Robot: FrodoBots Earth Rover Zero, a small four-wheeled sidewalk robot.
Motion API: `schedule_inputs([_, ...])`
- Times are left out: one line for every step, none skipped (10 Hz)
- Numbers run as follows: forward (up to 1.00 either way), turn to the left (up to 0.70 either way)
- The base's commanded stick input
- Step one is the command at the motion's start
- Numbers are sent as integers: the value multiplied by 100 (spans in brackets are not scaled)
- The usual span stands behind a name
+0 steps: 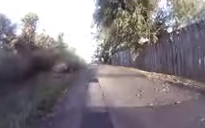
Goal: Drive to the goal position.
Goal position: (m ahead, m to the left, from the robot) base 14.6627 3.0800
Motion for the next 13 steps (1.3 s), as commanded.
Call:
schedule_inputs([100,0])
schedule_inputs([100,0])
schedule_inputs([100,0])
schedule_inputs([100,0])
schedule_inputs([100,0])
schedule_inputs([100,0])
schedule_inputs([100,0])
schedule_inputs([100,0])
schedule_inputs([100,0])
schedule_inputs([100,0])
schedule_inputs([100,0])
schedule_inputs([100,0])
schedule_inputs([100,0])
